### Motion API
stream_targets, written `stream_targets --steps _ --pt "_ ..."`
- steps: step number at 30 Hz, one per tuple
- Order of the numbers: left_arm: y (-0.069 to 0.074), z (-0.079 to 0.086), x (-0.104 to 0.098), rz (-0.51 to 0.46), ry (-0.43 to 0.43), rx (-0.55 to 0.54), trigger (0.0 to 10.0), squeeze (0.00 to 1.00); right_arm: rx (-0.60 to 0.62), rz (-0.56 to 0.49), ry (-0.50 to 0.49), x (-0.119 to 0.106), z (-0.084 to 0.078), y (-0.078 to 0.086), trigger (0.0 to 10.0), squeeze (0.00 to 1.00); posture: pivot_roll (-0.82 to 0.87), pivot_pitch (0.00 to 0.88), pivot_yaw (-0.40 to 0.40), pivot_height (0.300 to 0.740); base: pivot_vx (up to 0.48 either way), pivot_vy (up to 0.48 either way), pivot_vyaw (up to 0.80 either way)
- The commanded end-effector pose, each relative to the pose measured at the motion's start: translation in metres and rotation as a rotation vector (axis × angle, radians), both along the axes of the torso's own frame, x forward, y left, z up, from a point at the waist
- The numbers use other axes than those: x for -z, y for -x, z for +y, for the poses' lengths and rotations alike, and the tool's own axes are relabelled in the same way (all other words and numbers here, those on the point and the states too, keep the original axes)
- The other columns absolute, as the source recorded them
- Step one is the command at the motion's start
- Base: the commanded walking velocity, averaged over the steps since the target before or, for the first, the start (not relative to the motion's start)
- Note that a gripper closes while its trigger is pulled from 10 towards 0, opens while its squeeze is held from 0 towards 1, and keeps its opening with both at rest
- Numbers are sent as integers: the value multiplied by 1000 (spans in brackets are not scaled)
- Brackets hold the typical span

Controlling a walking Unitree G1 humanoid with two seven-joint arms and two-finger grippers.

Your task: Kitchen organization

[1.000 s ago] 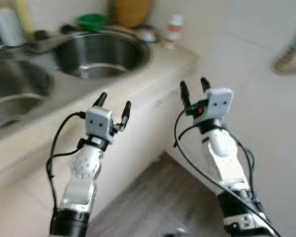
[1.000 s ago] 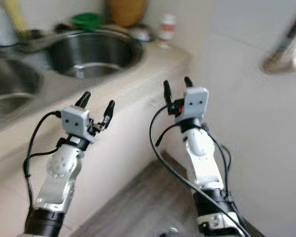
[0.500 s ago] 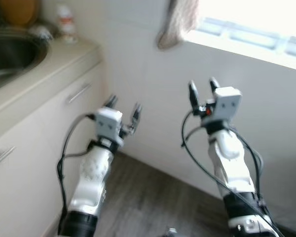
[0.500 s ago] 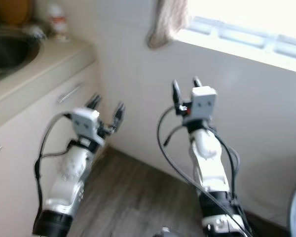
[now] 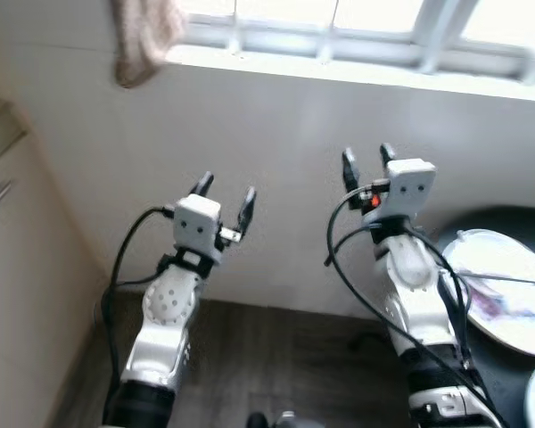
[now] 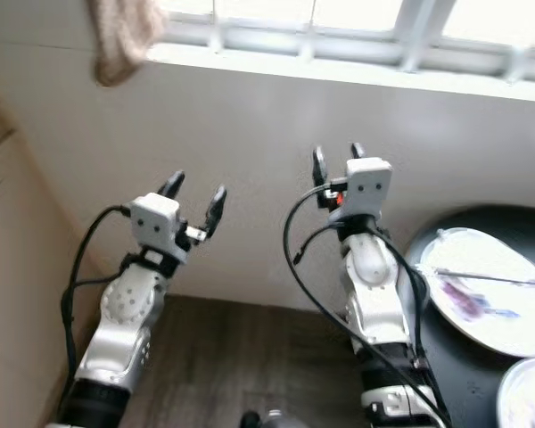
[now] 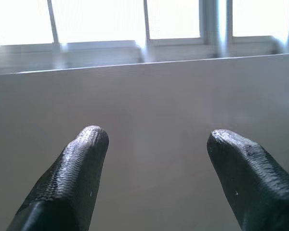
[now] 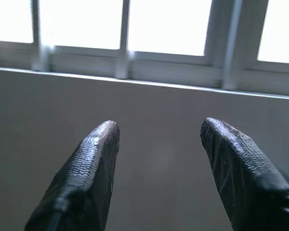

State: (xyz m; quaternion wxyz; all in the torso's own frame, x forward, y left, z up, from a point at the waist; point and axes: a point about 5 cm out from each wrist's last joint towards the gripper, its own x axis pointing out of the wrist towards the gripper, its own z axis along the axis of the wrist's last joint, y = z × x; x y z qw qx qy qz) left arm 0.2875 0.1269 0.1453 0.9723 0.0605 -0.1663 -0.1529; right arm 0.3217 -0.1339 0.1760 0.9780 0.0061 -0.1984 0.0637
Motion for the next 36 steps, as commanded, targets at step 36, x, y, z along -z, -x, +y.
stream_targets --steps 36 --pt "2 -2 0 0 7 13 10000 0 29 16 8 0 -3 -2 10000 0 -6 0 -62 740 0 0 -800"
